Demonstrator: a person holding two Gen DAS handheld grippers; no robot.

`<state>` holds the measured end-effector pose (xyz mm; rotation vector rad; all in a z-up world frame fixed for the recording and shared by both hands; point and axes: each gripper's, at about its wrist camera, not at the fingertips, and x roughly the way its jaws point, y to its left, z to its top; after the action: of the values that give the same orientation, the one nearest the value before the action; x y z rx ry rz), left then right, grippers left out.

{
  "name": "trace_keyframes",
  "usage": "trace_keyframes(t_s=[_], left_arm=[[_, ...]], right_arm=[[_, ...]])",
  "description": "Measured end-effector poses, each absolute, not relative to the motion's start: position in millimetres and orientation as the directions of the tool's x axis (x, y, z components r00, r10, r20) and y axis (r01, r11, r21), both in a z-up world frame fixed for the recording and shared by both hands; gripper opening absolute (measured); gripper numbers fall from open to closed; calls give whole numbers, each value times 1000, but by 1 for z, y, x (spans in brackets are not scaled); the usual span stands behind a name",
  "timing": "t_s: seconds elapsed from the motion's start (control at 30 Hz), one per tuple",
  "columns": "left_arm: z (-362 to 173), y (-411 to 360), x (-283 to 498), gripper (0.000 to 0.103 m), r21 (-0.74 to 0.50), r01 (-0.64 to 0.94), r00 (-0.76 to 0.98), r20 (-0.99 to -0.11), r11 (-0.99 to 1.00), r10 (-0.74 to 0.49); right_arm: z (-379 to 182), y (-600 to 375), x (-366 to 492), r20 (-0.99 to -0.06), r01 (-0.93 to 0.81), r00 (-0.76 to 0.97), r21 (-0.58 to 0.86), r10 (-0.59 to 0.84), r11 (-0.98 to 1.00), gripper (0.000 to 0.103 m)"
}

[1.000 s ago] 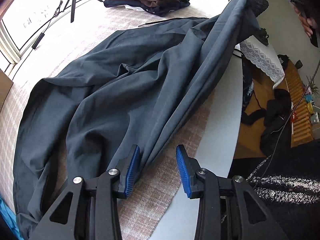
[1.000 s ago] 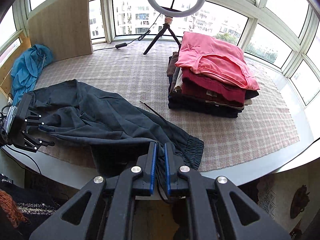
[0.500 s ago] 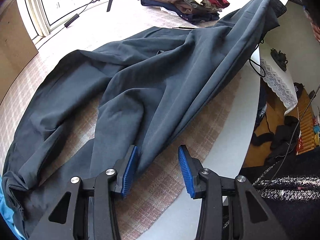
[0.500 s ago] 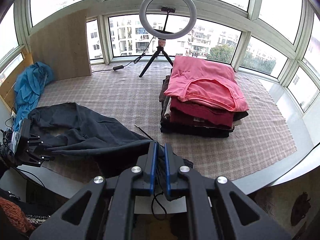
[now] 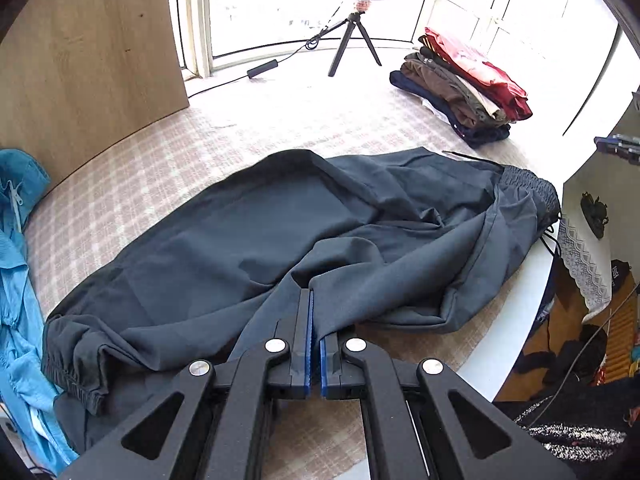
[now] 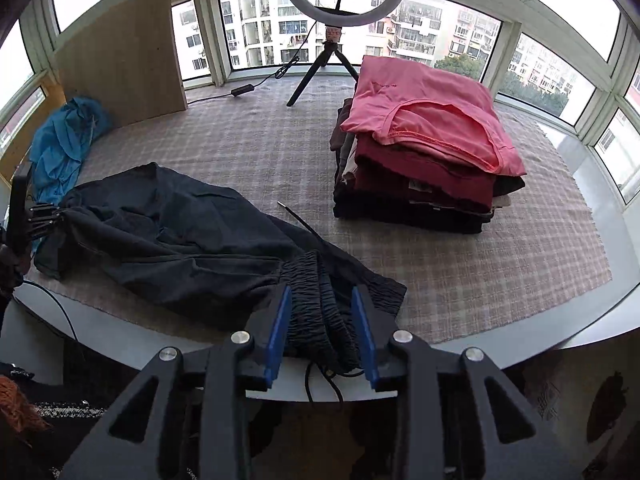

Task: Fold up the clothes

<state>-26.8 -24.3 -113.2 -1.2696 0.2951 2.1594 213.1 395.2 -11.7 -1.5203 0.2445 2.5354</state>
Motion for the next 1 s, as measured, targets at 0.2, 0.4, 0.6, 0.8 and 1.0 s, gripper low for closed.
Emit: trace_keyframes(t_s=[0.2, 0.4, 0.6, 0.8, 1.0], left_arm=[[-111, -50, -46, 2, -78, -570, -367, -867, -818, 338], [-122, -46, -50, 2, -50, -573, -347, -889, -818, 298], [-116, -57, -52, 2, -61, -541, -374, -876, -839, 305], [-41, -98, -31, 2, -61, -490, -523, -777, -870, 349], [59, -157, 12, 2, -63, -418, -673, -649, -906, 356]], right_arm=[[-106, 405, 183, -908, -287, -408, 226, -95, -931, 46], [-142, 372, 128, -933, -160, -316, 231, -172, -960, 53], [-146, 346, 126, -925, -100, -303, 272, -231, -957, 11], [-16, 317, 168, -781, -37, -584, 299, -222, -954, 11], [115, 278, 219, -564, 63, -792, 305, -233, -950, 11]])
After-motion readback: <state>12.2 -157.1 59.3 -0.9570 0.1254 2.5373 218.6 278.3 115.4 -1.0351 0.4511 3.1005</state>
